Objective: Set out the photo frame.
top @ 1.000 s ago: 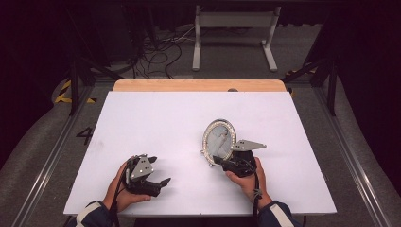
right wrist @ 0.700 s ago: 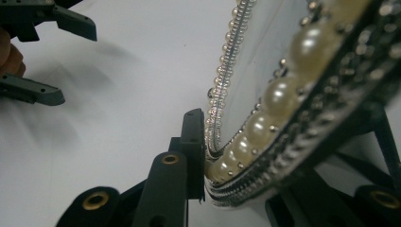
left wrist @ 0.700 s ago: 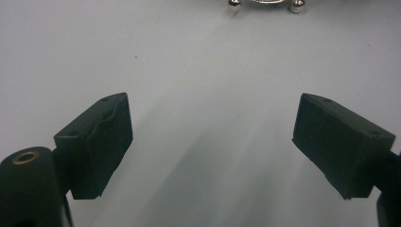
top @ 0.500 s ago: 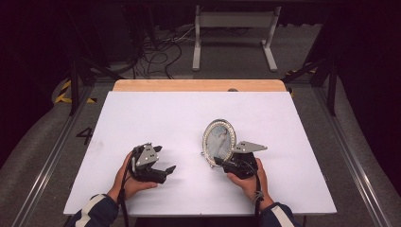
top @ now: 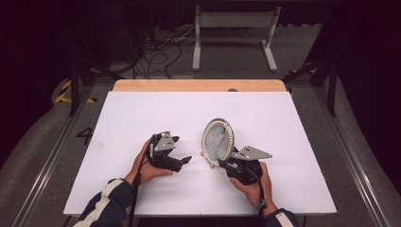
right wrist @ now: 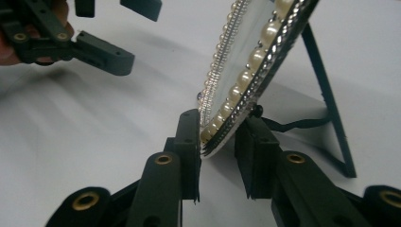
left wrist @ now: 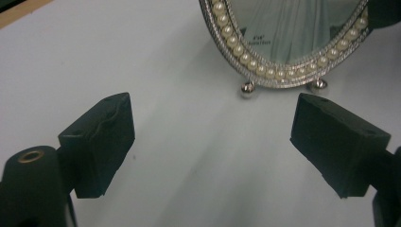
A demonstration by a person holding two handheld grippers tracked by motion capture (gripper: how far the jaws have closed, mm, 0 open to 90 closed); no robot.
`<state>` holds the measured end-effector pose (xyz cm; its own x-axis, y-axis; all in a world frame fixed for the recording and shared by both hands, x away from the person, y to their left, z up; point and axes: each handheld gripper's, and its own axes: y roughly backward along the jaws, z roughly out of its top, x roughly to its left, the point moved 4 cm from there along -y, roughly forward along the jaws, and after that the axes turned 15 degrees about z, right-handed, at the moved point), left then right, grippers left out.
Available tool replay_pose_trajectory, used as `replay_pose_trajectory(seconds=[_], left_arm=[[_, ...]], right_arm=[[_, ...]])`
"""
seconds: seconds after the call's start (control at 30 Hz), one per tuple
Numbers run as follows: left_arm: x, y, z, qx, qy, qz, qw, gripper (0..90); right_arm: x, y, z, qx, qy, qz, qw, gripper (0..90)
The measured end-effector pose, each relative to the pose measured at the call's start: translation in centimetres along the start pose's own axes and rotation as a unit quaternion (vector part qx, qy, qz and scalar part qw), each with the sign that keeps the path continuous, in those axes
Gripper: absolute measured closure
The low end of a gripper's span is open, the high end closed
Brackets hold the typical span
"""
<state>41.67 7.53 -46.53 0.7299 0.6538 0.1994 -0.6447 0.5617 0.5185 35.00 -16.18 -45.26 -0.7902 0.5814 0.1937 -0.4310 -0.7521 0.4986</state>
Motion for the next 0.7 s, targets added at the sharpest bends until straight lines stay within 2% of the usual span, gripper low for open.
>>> replay_pose_trajectory(seconds=[0.13,0.3,0.4,0.43,0.57,0.7], left_arm=[[0.1,-0.8,0.9,-0.011,0.003,-0.009,0.9999,18.0],[0.1,-2.7,2.2,-0.022,0.019,-0.033,0.9990,23.0],[-0.3,-3.6,2.5,-0.017,0.024,-0.052,0.9982,22.3],[-0.5,-3.9,2.6,-0.014,0.020,-0.059,0.9980,22.0],[-1.0,-4.7,2.7,-0.006,0.011,-0.062,0.9980,21.1],[-1.4,-5.3,2.7,0.000,0.011,-0.081,0.9967,20.1]], right_arm=[[0.2,0.7,-0.1,-0.009,0.004,-0.010,0.9999,73.2],[0.7,2.1,-0.1,-0.029,0.010,-0.028,0.9992,74.8],[0.8,2.8,-0.1,-0.043,0.009,-0.033,0.9985,75.7],[0.8,2.9,0.0,-0.044,0.009,-0.035,0.9984,75.6],[0.9,3.5,0.3,-0.063,0.009,-0.046,0.9969,75.5],[0.9,3.5,0.4,-0.074,0.010,-0.048,0.9961,74.6]])
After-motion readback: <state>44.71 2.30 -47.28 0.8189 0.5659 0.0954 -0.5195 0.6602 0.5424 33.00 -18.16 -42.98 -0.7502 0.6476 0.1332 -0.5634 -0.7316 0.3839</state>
